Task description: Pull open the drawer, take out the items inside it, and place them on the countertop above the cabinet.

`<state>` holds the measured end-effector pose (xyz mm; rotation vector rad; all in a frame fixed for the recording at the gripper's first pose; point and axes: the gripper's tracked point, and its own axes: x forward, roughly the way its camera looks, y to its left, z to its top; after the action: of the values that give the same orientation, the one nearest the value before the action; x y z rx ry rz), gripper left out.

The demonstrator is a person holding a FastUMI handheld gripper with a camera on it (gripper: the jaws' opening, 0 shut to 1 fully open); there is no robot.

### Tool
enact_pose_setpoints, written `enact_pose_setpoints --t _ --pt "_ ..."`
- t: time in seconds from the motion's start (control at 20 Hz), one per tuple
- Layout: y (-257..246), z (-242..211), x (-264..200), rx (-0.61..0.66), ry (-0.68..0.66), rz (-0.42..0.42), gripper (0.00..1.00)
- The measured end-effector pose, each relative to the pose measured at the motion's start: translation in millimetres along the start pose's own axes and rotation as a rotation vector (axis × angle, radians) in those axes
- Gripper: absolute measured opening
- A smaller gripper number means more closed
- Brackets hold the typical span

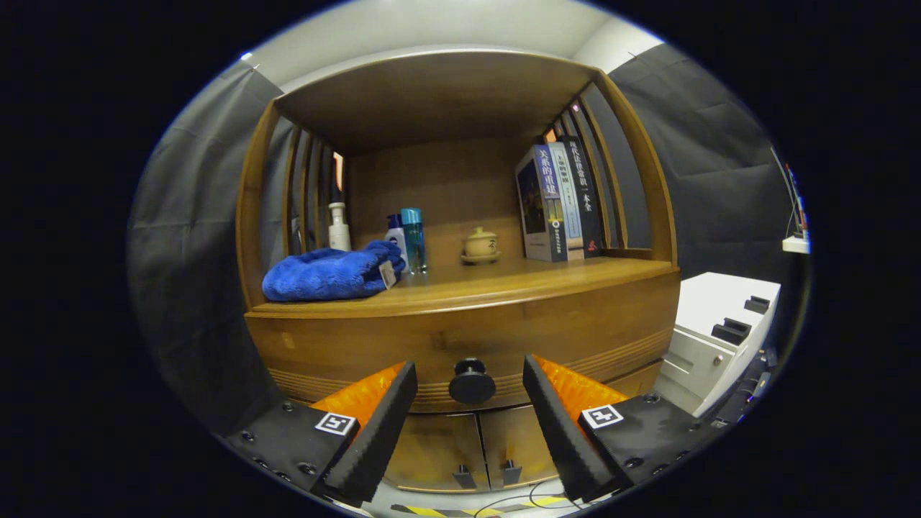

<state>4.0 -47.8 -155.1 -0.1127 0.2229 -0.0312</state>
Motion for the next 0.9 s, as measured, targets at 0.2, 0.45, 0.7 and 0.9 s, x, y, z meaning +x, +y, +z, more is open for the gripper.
enact_pose_setpoints --t 0.2,0.45,0.7,0.9 --pt "4.6 -5.0 15.8 0.021 0.015 0.027 0.91" --pt "8.5 -26.2 35.0 -0.011 0.08 0.041 0.71" --pt "0.7 -30.3 33.1 -0.011 0.097 0.031 0.52" --pt "1.2 -31.6 27.1 0.004 0.121 0.021 0.42"
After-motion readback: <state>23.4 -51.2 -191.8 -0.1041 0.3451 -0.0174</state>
